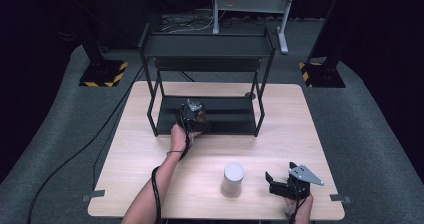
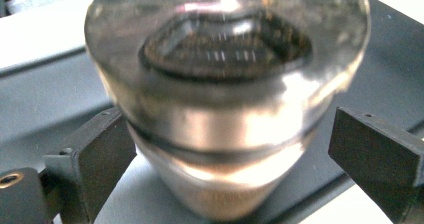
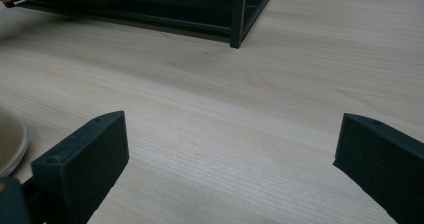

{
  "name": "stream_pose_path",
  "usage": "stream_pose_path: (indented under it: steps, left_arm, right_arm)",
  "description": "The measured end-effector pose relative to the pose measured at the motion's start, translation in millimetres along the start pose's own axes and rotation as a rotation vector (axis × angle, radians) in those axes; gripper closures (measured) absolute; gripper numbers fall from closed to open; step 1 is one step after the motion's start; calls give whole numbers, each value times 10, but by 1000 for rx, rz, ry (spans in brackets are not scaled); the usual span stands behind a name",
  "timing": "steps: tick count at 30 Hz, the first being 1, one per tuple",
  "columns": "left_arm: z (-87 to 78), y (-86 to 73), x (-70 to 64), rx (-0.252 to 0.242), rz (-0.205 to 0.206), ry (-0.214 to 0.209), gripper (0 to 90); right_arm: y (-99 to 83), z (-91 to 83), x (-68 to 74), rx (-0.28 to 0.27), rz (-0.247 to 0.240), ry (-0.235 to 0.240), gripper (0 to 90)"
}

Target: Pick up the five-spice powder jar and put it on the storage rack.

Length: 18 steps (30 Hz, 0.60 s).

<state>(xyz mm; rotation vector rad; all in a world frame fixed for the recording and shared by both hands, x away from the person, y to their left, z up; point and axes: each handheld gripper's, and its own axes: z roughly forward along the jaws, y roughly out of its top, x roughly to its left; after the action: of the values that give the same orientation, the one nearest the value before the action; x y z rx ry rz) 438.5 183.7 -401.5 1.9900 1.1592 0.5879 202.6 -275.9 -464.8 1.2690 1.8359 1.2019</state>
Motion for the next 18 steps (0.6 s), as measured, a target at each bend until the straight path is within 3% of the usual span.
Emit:
stream_pose_path:
  steps: [8, 14, 16, 18]
  left_arm:
    - [-184, -10, 31, 48, 54, -24, 1]
    - [-338, -111, 28, 75, 94, -43, 1]
    - [-405, -178, 92, 79, 80, -85, 1]
    - [-458, -242, 94, 78, 84, -88, 1]
  right_arm:
    - [3, 2, 7, 2, 0, -4, 0]
    - [9, 5, 17, 5, -4, -7, 0]
    - [13, 6, 18, 7, -3, -8, 0]
    - [11, 6, 22, 6, -3, -10, 0]
